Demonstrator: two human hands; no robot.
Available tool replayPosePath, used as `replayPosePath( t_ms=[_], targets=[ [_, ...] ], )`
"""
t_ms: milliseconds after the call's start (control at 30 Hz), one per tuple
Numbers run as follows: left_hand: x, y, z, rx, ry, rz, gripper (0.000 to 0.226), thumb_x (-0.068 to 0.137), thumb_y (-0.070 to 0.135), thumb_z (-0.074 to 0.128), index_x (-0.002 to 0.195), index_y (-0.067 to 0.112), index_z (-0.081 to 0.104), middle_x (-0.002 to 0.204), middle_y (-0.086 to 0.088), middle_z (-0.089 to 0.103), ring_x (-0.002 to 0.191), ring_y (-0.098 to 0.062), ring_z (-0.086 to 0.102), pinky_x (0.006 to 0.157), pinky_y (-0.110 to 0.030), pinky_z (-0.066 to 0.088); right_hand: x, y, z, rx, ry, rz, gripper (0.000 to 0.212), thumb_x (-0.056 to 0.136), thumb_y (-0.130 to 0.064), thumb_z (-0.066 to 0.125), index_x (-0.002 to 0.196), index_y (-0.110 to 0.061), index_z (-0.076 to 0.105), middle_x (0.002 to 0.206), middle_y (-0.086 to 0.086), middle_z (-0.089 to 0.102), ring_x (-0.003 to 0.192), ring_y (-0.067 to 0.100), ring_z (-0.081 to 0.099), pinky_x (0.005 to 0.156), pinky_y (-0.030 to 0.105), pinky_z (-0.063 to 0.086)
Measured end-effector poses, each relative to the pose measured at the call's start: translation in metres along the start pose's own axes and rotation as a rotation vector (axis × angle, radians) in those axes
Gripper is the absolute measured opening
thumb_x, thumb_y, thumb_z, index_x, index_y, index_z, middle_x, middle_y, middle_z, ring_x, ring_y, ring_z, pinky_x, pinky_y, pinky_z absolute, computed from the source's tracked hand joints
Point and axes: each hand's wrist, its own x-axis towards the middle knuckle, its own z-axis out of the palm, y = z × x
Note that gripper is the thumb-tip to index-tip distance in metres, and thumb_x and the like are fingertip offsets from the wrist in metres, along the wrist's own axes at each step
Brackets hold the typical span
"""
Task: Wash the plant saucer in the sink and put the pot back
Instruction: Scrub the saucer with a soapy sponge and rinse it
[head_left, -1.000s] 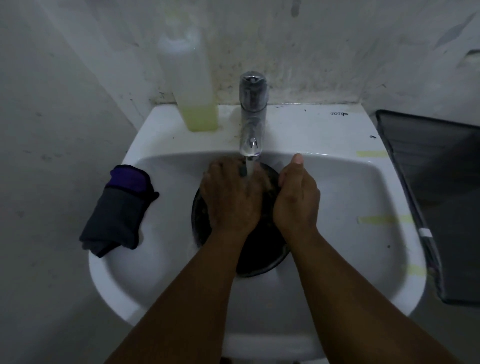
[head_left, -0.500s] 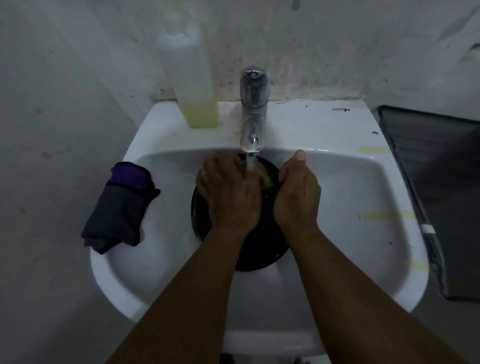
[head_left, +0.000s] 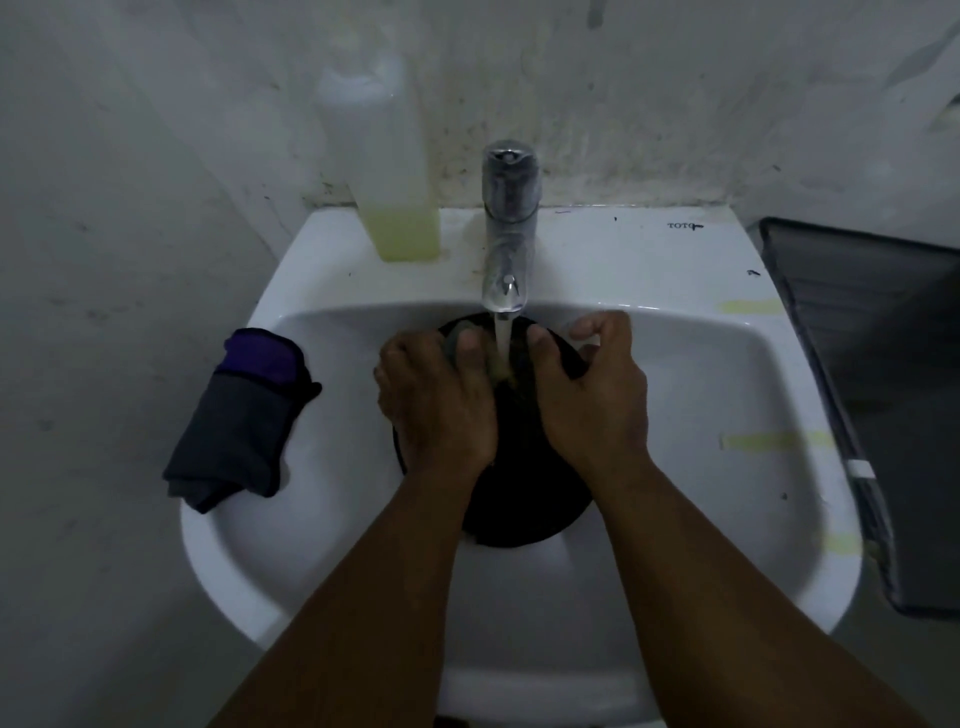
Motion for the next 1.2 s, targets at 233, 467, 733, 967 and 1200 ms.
replayPosePath(
  t_ms=[233,467,733,967,1200],
  targets=[
    [-0.003,-0.005,0.0,0.025,-0.05,0.069,0.061,0.096,0.059,0.026,0.116,0.009,0.053,0.126,-0.017,0.05,0.118,-0.035,0.045,0.103,-0.048,0.034,0.007,0.002,-0.001,-0.183,-0.056,0.021,0.045,0.085,-0.069,0.064,0.084,-0.024,0.062,0.074,-0.012,0.063,0.066,-0.002,0.057,0.051,0.012,0.036],
    [-0.008,-0.007,0.007,0.059,0.01,0.113,0.05,0.098,0.047,0.037,0.107,0.002,0.059,0.116,-0.025,0.057,0.105,-0.045,0.055,0.091,-0.053,0.045,0.009,0.006,0.0,-0.189,-0.092,0.068,0.054,0.085,-0.069,0.065,0.076,-0.016,0.061,0.071,-0.005,0.064,0.06,0.0,0.055,0.049,0.007,0.039],
    [-0.016,0.0,0.012,0.052,0.002,0.235,0.042,0.1,0.039,0.041,0.118,0.003,0.05,0.121,-0.025,0.056,0.113,-0.041,0.05,0.102,-0.055,0.041,0.007,0.007,0.003,-0.193,-0.054,0.066,0.056,0.092,-0.067,0.056,0.07,-0.015,0.057,0.067,-0.003,0.061,0.059,0.008,0.056,0.047,0.01,0.038],
    [-0.01,0.003,0.012,0.044,0.03,0.223,0.041,0.1,0.042,0.038,0.113,0.005,0.051,0.116,-0.022,0.058,0.11,-0.039,0.051,0.099,-0.048,0.035,0.006,0.006,0.006,-0.191,-0.04,0.09,0.056,0.103,-0.056,0.043,0.068,-0.013,0.053,0.068,0.0,0.06,0.061,0.006,0.053,0.046,0.014,0.033],
    [-0.006,0.002,0.008,0.059,0.038,0.223,0.042,0.101,0.044,0.035,0.119,0.009,0.05,0.122,-0.022,0.055,0.114,-0.04,0.049,0.101,-0.055,0.037,0.005,0.008,0.006,-0.188,-0.029,0.058,0.053,0.103,-0.053,0.045,0.069,-0.012,0.053,0.067,0.0,0.058,0.06,0.007,0.052,0.047,0.012,0.033]
  ],
)
